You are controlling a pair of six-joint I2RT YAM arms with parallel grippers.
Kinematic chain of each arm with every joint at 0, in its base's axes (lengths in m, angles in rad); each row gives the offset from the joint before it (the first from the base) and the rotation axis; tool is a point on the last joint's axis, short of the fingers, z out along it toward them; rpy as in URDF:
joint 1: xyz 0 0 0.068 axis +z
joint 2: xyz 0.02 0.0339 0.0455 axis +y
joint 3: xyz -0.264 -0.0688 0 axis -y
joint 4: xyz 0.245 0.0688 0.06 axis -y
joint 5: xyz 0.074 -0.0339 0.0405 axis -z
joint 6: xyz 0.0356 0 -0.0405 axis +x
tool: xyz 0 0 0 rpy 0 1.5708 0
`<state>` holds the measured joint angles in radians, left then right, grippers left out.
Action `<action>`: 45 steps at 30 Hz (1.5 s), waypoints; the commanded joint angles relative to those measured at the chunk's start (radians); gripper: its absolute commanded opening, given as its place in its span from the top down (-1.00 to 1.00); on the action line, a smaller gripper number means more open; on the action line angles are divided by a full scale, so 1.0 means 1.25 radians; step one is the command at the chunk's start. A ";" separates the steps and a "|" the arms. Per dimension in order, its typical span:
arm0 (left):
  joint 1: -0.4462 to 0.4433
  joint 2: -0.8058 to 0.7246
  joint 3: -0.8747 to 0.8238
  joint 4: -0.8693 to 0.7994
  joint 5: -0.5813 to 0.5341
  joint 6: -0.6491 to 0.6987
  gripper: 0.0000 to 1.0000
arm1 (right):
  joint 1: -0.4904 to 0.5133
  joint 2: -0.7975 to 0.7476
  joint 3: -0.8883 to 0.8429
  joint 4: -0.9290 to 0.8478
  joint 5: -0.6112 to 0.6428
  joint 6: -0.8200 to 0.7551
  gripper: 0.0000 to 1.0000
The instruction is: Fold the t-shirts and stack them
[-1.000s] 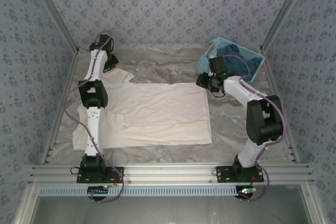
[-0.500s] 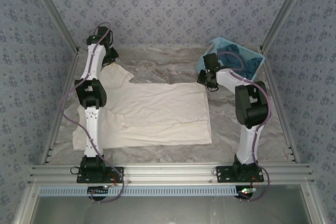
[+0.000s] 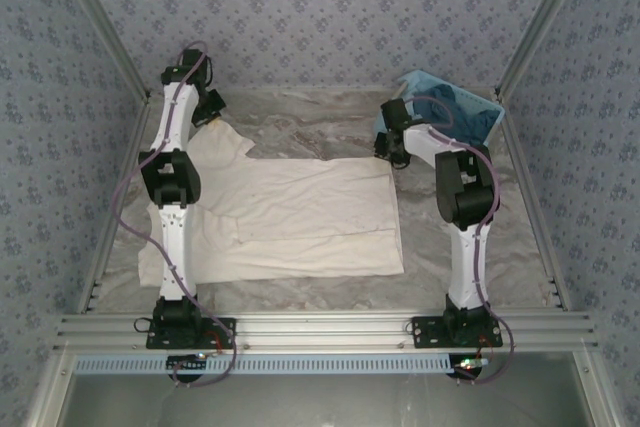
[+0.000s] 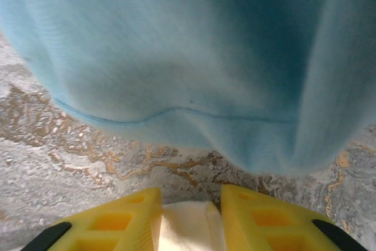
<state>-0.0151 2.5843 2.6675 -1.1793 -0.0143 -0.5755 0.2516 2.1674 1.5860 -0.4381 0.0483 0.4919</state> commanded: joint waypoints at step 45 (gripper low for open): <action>0.123 -0.945 -0.987 -0.015 -0.007 0.056 1.00 | -0.011 -0.313 -0.235 -0.033 -0.046 -0.053 1.00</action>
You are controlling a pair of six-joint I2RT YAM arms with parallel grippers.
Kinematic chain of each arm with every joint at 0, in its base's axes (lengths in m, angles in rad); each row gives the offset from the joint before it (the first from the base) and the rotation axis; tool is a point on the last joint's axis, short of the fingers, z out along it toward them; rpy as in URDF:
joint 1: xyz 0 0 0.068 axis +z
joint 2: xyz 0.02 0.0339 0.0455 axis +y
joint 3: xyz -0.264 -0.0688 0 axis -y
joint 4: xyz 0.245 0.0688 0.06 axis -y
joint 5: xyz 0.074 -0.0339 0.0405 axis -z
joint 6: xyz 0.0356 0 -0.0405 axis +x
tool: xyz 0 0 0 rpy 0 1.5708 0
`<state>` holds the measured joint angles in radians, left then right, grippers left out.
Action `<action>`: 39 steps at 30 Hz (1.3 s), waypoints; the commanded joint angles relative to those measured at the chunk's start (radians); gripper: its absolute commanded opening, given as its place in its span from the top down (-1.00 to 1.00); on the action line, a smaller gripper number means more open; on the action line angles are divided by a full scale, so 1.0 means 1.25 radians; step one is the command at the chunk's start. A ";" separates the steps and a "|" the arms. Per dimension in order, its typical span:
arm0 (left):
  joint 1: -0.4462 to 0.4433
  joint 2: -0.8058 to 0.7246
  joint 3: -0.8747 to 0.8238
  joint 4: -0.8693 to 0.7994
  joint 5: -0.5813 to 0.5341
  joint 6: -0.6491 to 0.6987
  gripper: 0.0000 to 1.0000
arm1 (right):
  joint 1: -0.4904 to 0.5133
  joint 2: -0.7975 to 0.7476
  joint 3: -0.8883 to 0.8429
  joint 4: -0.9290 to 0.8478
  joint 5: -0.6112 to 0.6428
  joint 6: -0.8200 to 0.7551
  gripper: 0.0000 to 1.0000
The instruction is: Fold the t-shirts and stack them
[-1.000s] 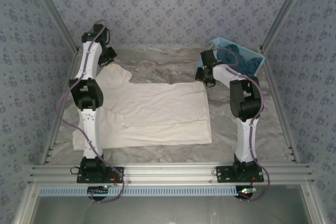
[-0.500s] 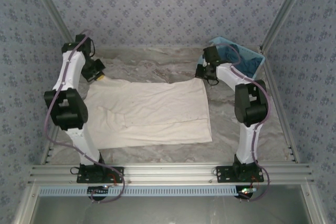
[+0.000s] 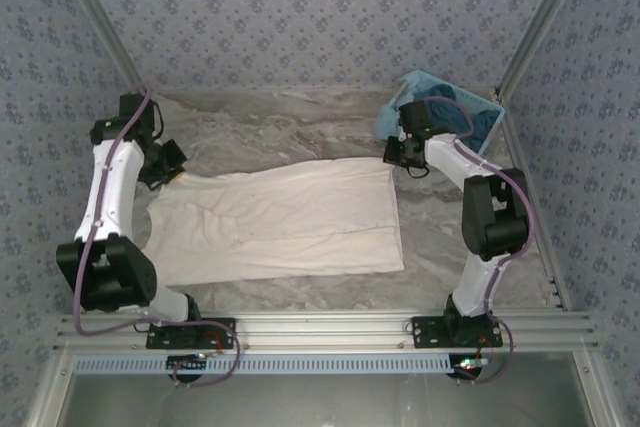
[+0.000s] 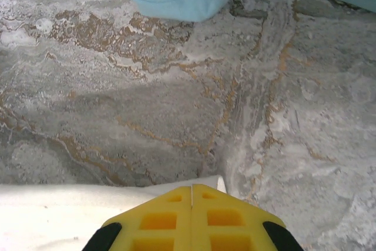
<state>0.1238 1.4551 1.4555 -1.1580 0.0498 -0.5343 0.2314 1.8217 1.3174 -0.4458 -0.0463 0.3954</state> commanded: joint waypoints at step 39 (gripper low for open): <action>0.020 -0.350 -0.459 -0.006 -0.250 -0.184 1.00 | 0.125 -0.285 -0.293 -0.220 0.103 0.118 1.00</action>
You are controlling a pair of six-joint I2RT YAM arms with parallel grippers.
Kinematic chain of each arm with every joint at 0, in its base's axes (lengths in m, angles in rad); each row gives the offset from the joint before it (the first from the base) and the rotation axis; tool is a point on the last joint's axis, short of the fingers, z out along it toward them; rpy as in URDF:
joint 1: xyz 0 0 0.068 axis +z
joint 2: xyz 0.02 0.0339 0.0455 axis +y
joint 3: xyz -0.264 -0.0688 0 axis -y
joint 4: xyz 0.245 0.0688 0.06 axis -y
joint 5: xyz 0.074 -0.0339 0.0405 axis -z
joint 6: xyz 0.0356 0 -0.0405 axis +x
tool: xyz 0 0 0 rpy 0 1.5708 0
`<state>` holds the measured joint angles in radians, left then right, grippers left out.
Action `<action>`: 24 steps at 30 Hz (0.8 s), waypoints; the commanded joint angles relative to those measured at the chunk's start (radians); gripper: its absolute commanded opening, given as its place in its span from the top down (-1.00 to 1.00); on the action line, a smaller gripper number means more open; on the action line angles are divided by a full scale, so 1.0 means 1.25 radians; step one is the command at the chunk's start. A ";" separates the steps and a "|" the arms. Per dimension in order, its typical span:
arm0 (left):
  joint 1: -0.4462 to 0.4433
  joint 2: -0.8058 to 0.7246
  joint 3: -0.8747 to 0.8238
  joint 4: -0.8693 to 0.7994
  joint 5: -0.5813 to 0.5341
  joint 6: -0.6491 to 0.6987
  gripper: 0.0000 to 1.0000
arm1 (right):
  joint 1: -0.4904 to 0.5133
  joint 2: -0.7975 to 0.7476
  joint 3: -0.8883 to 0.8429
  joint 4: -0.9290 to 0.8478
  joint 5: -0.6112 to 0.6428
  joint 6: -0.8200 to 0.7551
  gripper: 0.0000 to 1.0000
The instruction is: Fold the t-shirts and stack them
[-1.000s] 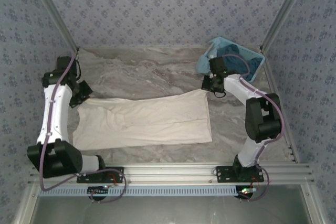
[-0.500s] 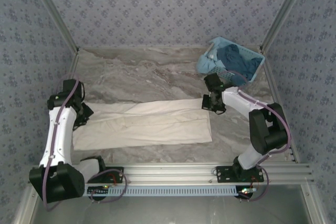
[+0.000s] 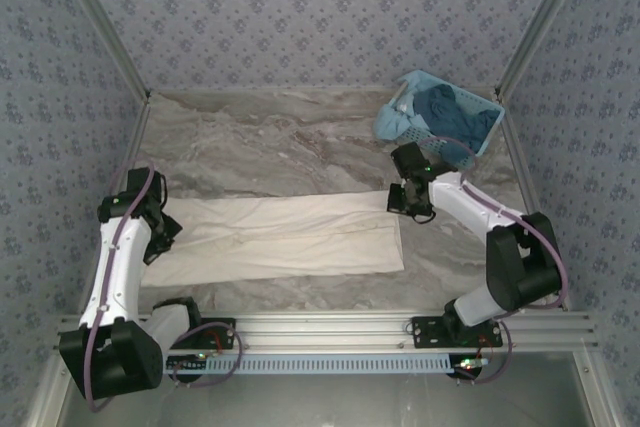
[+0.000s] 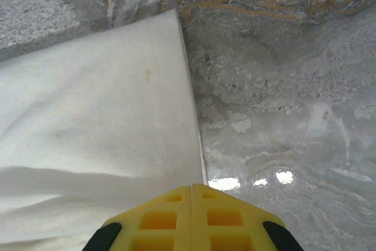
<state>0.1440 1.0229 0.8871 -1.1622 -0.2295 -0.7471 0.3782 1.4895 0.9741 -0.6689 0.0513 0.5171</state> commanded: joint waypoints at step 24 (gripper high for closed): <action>0.009 0.072 0.095 0.137 0.108 -0.089 0.31 | -0.009 -0.044 0.001 0.044 -0.031 0.121 0.37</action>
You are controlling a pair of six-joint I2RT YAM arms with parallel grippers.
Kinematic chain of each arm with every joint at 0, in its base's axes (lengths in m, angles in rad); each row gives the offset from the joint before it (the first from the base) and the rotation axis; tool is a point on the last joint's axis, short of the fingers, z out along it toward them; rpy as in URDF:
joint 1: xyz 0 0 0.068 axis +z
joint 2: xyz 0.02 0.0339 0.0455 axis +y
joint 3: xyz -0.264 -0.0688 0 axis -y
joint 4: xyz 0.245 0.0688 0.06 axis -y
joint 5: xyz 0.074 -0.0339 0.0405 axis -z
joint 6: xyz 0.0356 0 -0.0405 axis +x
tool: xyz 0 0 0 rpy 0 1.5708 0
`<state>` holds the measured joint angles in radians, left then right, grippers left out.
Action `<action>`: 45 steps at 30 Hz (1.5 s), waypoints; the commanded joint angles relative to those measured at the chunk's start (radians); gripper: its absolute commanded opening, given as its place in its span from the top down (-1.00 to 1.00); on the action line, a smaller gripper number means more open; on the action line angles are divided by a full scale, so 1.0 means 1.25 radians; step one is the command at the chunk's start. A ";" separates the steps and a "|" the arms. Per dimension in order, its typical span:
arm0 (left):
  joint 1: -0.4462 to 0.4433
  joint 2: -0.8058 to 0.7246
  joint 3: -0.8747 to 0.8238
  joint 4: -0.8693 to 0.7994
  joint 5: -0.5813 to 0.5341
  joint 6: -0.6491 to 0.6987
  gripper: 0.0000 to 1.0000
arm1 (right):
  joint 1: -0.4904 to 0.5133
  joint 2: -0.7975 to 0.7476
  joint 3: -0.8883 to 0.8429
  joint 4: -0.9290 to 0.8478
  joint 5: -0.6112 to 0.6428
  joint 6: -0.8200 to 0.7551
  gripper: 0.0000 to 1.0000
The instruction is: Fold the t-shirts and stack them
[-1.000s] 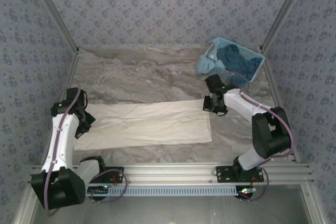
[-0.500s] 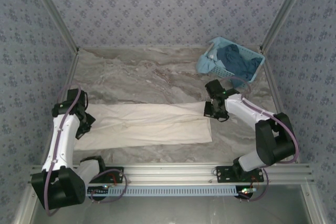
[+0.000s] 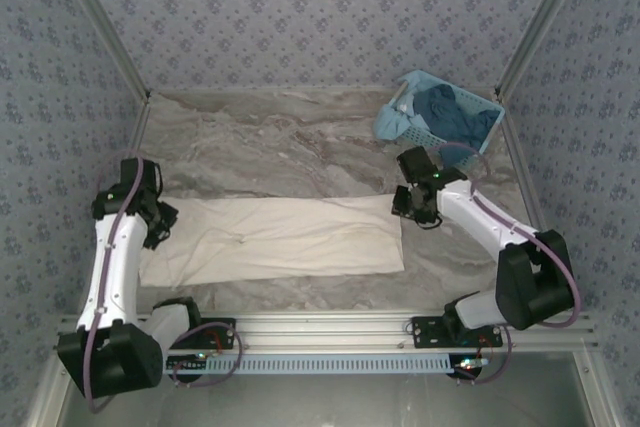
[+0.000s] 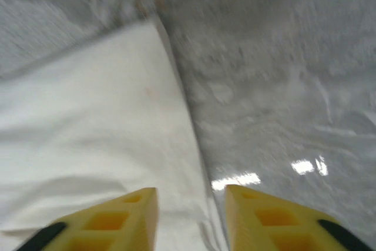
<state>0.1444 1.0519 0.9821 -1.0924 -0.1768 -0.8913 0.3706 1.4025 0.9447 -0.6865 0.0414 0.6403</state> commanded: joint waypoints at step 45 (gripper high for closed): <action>-0.100 0.526 0.250 0.285 0.372 0.246 0.20 | -0.140 0.322 0.341 0.075 -0.138 -0.117 -0.01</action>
<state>0.0467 1.7790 1.3434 -0.7315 0.2245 -0.6956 0.1566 1.9350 1.4040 -0.5980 -0.1020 0.5194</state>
